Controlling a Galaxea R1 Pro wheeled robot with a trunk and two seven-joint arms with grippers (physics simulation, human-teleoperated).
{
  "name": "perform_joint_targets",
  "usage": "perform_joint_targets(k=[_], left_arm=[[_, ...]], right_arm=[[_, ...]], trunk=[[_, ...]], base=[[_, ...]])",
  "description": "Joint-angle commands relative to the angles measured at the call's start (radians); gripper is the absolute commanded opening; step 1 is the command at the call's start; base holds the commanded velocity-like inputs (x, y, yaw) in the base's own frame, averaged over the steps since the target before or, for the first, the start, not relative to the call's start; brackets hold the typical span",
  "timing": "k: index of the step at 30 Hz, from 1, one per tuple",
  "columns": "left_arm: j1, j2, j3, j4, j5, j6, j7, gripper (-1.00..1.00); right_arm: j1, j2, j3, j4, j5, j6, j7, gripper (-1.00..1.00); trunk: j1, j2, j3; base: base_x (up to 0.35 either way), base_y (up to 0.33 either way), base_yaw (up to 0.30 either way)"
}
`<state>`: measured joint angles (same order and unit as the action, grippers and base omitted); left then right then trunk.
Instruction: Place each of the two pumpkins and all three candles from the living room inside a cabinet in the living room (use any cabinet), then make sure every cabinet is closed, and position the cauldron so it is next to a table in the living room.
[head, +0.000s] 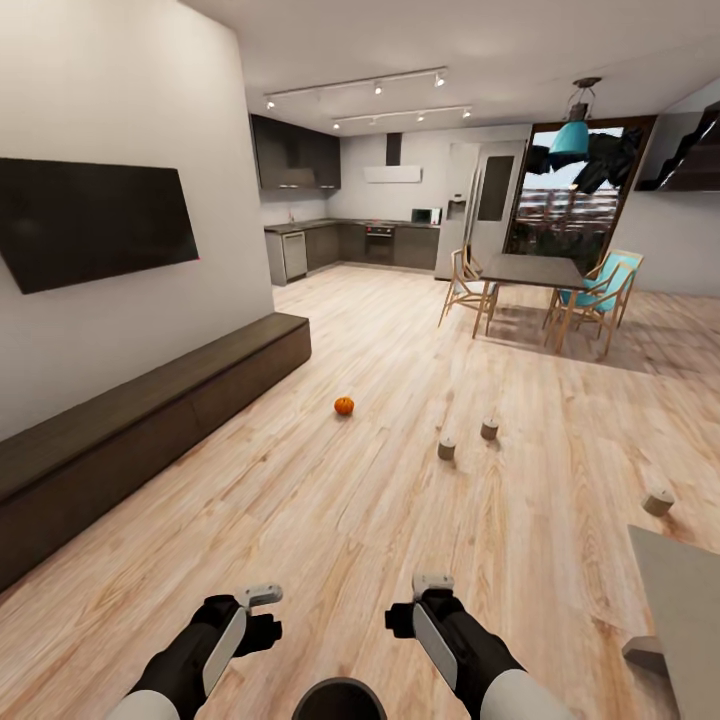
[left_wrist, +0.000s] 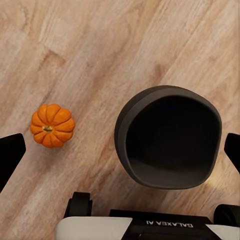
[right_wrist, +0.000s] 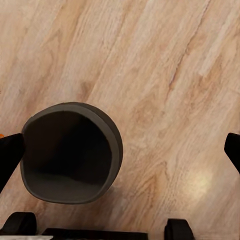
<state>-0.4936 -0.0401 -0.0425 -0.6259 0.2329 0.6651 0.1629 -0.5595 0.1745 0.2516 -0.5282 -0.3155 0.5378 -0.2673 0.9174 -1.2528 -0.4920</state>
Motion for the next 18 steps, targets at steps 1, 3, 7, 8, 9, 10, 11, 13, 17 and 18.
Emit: perform_joint_targets(k=[1,3,7,8,9,10,11,13,17,18], left_arm=[[0.0,0.0,-0.004,-0.002,0.011,0.004,0.007,1.0],[0.0,0.0,-0.005,-0.002,0.011,0.004,0.005,1.0],[0.0,0.0,-0.005,-0.002,0.011,0.005,0.003,1.0],[0.0,0.0,-0.005,-0.002,0.011,0.005,0.003,1.0],[0.0,0.001,-0.005,-0.002,0.011,0.005,0.003,1.0],[0.0,0.001,-0.005,-0.002,0.011,0.005,0.003,1.0],[0.0,0.001,-0.005,-0.002,0.011,0.005,0.003,1.0],[0.0,0.001,-0.004,-0.002,0.011,0.005,0.003,1.0],[0.0,0.001,-0.004,-0.002,0.011,0.005,0.003,1.0],[0.0,0.001,-0.004,-0.002,0.011,0.005,0.003,1.0]], right_arm=[[-0.001,0.0,0.003,-0.003,-0.024,0.03,-0.009,1.0],[-0.001,0.0,0.003,-0.005,-0.07,0.09,-0.011,1.0],[-0.002,0.0,0.003,-0.008,-0.133,0.163,-0.013,1.0],[-0.002,0.0,0.003,-0.008,-0.137,0.169,-0.013,1.0],[-0.002,0.0,0.003,-0.008,-0.141,0.173,-0.013,1.0],[-0.002,0.0,0.003,-0.009,-0.143,0.176,-0.013,1.0],[-0.002,0.0,0.003,-0.009,-0.144,0.177,-0.013,1.0],[-0.002,0.0,0.003,-0.009,-0.145,0.178,-0.013,1.0],[-0.002,0.0,0.003,-0.009,-0.146,0.179,-0.013,1.0],[-0.002,0.0,0.003,-0.009,-0.146,0.18,-0.013,1.0]], trunk=[[0.004,-0.008,-0.004],[0.012,-0.022,-0.011],[0.027,-0.05,-0.023],[0.031,-0.057,-0.026],[0.035,-0.064,-0.029],[0.038,-0.071,-0.032],[0.042,-0.078,-0.036],[0.05,-0.092,-0.042],[0.065,-0.12,-0.054],[0.069,-0.127,-0.058]], base=[[0.0,0.0,0.0],[0.0,0.0,0.0],[0.0,0.0,0.0],[0.0,0.0,0.0],[0.0,0.0,0.0],[0.0,0.0,0.0],[0.0,0.0,0.0],[0.0,0.0,0.0],[0.0,0.0,0.0],[0.0,0.0,0.0]])
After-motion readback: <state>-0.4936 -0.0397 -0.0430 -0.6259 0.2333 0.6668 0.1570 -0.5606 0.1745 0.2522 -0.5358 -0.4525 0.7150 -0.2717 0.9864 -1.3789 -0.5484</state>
